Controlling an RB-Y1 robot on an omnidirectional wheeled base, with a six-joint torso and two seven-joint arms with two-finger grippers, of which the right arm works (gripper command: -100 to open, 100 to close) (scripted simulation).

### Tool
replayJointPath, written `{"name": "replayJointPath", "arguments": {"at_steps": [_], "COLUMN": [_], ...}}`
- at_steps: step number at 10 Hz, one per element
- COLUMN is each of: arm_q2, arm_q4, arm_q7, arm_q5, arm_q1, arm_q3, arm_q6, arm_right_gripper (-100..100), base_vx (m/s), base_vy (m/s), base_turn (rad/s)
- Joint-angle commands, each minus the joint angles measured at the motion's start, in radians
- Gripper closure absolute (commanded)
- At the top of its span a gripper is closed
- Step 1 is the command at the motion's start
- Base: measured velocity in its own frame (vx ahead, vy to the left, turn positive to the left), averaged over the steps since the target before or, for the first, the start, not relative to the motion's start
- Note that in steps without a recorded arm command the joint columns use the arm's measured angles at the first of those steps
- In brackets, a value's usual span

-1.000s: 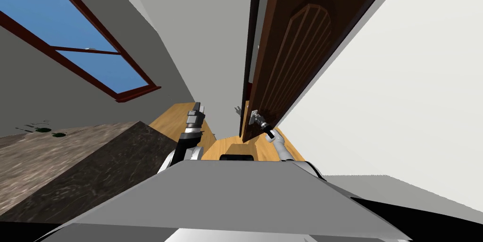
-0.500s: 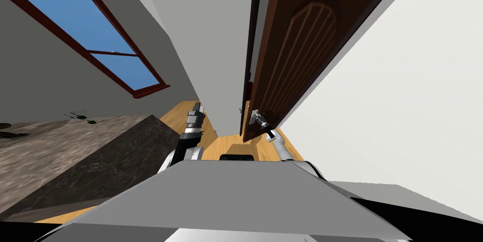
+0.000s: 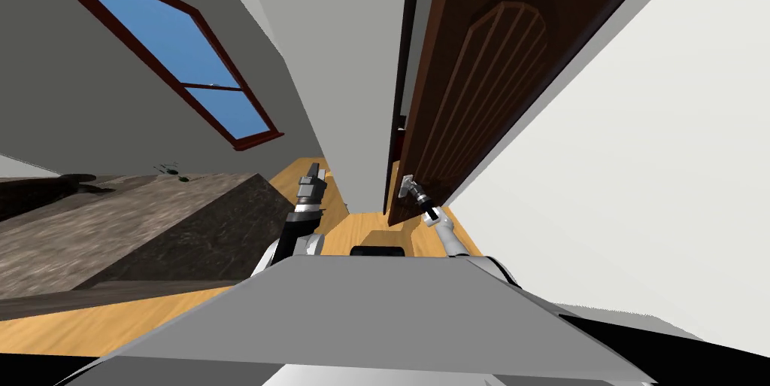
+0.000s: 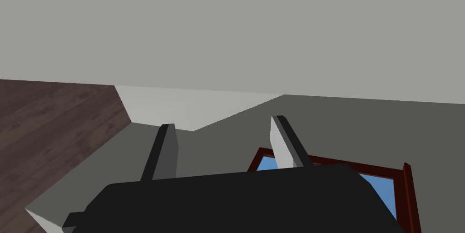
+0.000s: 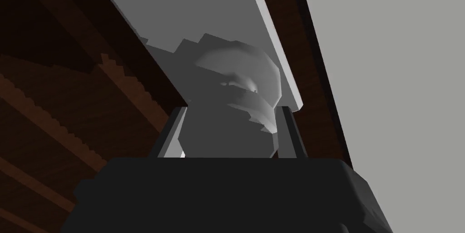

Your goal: Pull the door open

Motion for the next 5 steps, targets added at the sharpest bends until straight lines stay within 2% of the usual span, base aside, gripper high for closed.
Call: {"name": "replayJointPath", "arguments": {"at_steps": [1, 4, 5], "arm_q2": [-0.002, -0.007, -0.007], "arm_q4": [-0.008, -0.007, -0.007], "arm_q7": [-0.048, -0.128, -0.136], "arm_q5": [-0.043, -0.129, -0.129], "arm_q1": [0.0, -0.001, -0.001], "arm_q3": [0.005, 0.016, 0.016], "arm_q6": [0.005, 0.014, 0.014], "arm_right_gripper": [100, 100, 100], "base_vx": [-0.079, -0.083, -0.055], "base_vy": [-0.077, -0.08, -0.061], "base_turn": [0.14, 0.164, 0.056]}}
